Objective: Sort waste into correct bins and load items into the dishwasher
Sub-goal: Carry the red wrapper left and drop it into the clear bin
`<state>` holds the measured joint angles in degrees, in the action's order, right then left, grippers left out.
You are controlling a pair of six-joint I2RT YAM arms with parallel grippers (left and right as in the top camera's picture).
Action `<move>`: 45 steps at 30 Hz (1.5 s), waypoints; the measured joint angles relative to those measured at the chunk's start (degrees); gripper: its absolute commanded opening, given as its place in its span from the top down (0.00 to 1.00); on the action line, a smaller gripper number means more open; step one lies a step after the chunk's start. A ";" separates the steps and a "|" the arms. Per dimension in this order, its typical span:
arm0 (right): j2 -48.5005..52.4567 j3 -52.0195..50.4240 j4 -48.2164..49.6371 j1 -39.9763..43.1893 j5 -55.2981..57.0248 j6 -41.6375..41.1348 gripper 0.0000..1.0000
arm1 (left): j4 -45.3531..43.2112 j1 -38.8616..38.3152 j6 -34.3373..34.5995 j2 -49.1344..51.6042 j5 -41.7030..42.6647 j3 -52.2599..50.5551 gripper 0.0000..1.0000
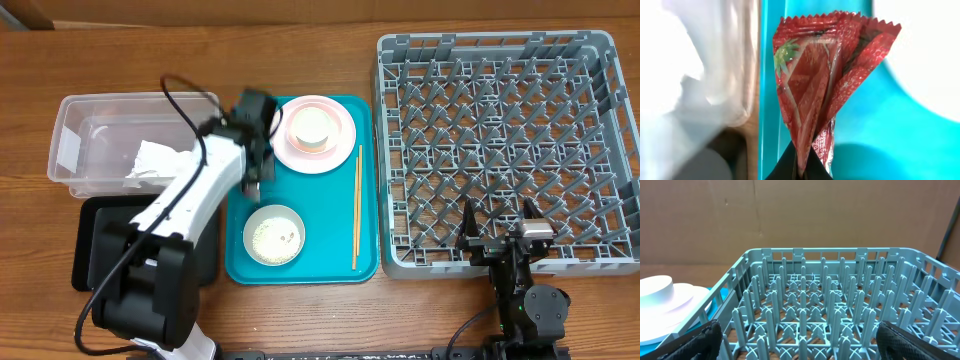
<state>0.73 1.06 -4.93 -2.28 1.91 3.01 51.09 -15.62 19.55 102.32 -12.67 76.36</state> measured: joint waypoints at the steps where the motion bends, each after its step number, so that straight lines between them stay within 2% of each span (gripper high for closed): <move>1: 0.00 0.00 -0.04 0.00 0.00 0.00 0.00 | 1.16 0.22 0.02 -0.02 0.00 3.17 0.96; 6: 0.00 0.00 -0.04 0.00 0.02 0.02 0.00 | 3.96 3.02 0.87 -0.61 0.00 14.84 0.96; 12: 0.00 0.00 -0.04 0.00 0.02 0.00 0.00 | 5.38 9.84 4.26 -1.46 -0.02 16.87 0.96; 17: 0.00 0.00 -0.07 0.00 0.02 0.00 0.00 | 5.38 17.27 6.54 -1.44 -0.04 14.91 0.96; 20: 0.00 0.00 -0.04 0.00 0.02 0.00 0.00 | 4.02 21.18 7.61 -1.44 -0.04 11.72 0.91; 29: 0.00 0.00 -0.07 0.00 0.00 0.00 0.00 | -5.68 28.85 10.64 -1.40 0.09 1.92 0.84; 31: 0.00 0.00 -0.04 0.00 0.00 0.00 0.00 | -7.32 29.27 10.80 -1.40 0.09 0.22 0.77; 33: 0.00 0.00 -0.04 0.00 0.00 0.00 0.00 | -7.93 29.35 10.71 -1.38 0.24 -0.66 0.58; 35: 0.00 0.00 -0.04 0.00 0.00 0.00 0.00 | -8.59 29.35 11.39 -1.38 0.37 -0.74 0.52; 39: 0.00 0.00 -0.04 0.00 0.00 0.00 0.00 | -8.68 29.38 11.82 -1.38 0.59 -0.72 0.53; 42: 0.00 0.00 -0.04 0.00 0.02 0.00 0.00 | -5.05 29.38 11.43 -1.38 3.06 0.07 0.63; 45: 0.00 0.00 -0.04 0.00 0.02 0.02 0.00 | 0.11 29.38 9.86 -1.40 9.18 2.84 0.73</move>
<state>0.73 1.06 -4.97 -2.28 1.93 3.03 51.20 13.76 29.41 100.92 -3.49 79.20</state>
